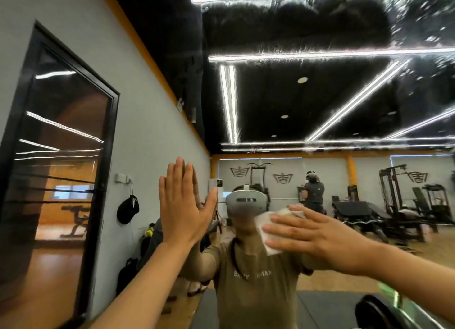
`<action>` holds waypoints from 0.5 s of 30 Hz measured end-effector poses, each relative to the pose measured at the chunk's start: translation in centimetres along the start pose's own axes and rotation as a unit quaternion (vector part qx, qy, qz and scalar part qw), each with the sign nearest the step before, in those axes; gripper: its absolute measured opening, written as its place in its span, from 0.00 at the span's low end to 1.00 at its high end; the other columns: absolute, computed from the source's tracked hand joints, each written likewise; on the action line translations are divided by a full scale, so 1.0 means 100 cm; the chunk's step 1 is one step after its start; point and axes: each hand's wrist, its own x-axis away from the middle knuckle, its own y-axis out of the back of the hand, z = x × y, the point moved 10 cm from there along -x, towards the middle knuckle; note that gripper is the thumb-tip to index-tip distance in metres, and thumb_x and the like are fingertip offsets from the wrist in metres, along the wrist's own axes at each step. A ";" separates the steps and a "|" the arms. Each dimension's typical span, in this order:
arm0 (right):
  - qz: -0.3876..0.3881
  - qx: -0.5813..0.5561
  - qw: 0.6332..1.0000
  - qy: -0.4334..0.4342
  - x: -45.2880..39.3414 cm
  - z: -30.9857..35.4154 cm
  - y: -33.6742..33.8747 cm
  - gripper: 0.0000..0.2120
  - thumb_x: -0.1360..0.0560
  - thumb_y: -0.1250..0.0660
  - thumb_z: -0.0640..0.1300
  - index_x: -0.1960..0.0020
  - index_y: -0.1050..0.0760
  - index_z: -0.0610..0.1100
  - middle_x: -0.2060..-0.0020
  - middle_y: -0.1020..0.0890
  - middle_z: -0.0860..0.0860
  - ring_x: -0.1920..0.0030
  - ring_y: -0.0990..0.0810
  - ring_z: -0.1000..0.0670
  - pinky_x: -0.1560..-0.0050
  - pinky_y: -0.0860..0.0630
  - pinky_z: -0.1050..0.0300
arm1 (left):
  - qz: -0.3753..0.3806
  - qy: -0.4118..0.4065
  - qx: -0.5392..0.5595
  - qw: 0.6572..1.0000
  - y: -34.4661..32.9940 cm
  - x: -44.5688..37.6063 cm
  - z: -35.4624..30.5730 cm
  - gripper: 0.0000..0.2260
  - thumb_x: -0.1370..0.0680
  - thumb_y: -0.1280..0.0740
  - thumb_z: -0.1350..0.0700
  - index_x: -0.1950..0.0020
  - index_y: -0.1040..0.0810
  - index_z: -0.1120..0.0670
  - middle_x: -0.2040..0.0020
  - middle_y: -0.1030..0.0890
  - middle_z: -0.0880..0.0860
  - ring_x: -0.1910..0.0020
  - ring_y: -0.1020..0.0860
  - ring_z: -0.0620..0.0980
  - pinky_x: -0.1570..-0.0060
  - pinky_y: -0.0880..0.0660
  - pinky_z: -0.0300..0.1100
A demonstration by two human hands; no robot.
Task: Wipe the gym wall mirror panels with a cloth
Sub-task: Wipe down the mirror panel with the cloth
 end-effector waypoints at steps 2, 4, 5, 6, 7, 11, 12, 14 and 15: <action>-0.011 -0.008 1.000 0.012 0.000 -0.023 0.004 0.43 0.30 0.30 0.44 0.20 0.46 0.56 0.20 0.45 0.55 0.21 0.50 0.52 0.22 0.56 0.49 | 0.001 -0.001 -0.005 1.000 -0.001 0.000 0.000 0.37 0.21 0.50 0.33 0.19 0.51 0.54 0.18 0.51 0.53 0.20 0.57 0.48 0.23 0.65 0.44; -0.066 -0.043 0.995 -0.060 -0.008 -0.068 0.019 0.35 0.25 0.35 0.42 0.21 0.43 0.56 0.21 0.42 0.53 0.21 0.49 0.53 0.21 0.55 0.50 | 0.002 -0.003 -0.007 1.000 0.000 0.000 0.001 0.37 0.21 0.50 0.33 0.19 0.51 0.54 0.18 0.52 0.52 0.20 0.57 0.49 0.23 0.64 0.44; -0.106 -0.064 0.985 -0.121 -0.010 -0.098 0.030 0.30 0.23 0.39 0.43 0.22 0.40 0.54 0.22 0.39 0.52 0.21 0.48 0.53 0.21 0.52 0.49 | 0.001 -0.003 -0.008 1.000 0.001 0.000 0.001 0.37 0.21 0.50 0.33 0.19 0.52 0.54 0.18 0.52 0.52 0.20 0.57 0.48 0.23 0.64 0.44; -0.139 -0.084 0.969 -0.188 -0.010 -0.126 0.041 0.26 0.22 0.43 0.44 0.24 0.38 0.52 0.24 0.36 0.50 0.22 0.46 0.52 0.23 0.48 0.46 | 0.002 -0.002 -0.008 1.000 0.001 0.000 0.001 0.37 0.21 0.50 0.33 0.19 0.52 0.53 0.18 0.53 0.51 0.20 0.58 0.48 0.23 0.64 0.45; -0.163 -0.105 0.949 -0.250 -0.007 -0.152 0.049 0.24 0.21 0.46 0.45 0.25 0.36 0.50 0.25 0.34 0.48 0.23 0.44 0.50 0.24 0.45 0.42 | 0.004 0.000 -0.006 1.000 0.002 0.000 0.000 0.38 0.22 0.51 0.33 0.19 0.52 0.53 0.18 0.53 0.51 0.20 0.58 0.48 0.23 0.63 0.45; -0.197 -0.166 0.887 -0.383 0.015 -0.178 0.045 0.23 0.20 0.48 0.44 0.25 0.36 0.51 0.24 0.35 0.49 0.22 0.46 0.50 0.22 0.56 0.50 | 0.020 0.023 0.004 1.000 0.005 -0.002 -0.002 0.39 0.23 0.50 0.32 0.19 0.51 0.54 0.18 0.54 0.50 0.20 0.58 0.47 0.22 0.62 0.47; -0.201 -0.176 0.885 -0.381 0.020 -0.165 0.041 0.23 0.20 0.48 0.45 0.25 0.36 0.51 0.24 0.35 0.50 0.22 0.47 0.51 0.22 0.60 0.55 | 0.024 0.027 0.004 0.999 0.006 -0.003 -0.002 0.39 0.23 0.49 0.32 0.19 0.50 0.53 0.18 0.53 0.50 0.20 0.59 0.47 0.22 0.61 0.47; -0.191 -0.178 0.908 -0.329 0.028 -0.122 0.033 0.24 0.20 0.48 0.46 0.24 0.37 0.51 0.23 0.37 0.51 0.21 0.47 0.50 0.22 0.60 0.57 | 0.032 0.030 0.007 0.999 0.008 -0.003 -0.002 0.38 0.23 0.47 0.33 0.19 0.49 0.53 0.18 0.53 0.50 0.20 0.58 0.47 0.22 0.60 0.47; -0.172 -0.160 0.930 -0.281 0.034 -0.096 0.026 0.25 0.21 0.46 0.44 0.23 0.38 0.52 0.23 0.38 0.51 0.21 0.46 0.49 0.21 0.57 0.53 | 0.035 0.030 0.009 0.999 0.009 -0.004 -0.002 0.39 0.23 0.46 0.34 0.19 0.49 0.53 0.18 0.53 0.50 0.21 0.59 0.46 0.22 0.60 0.48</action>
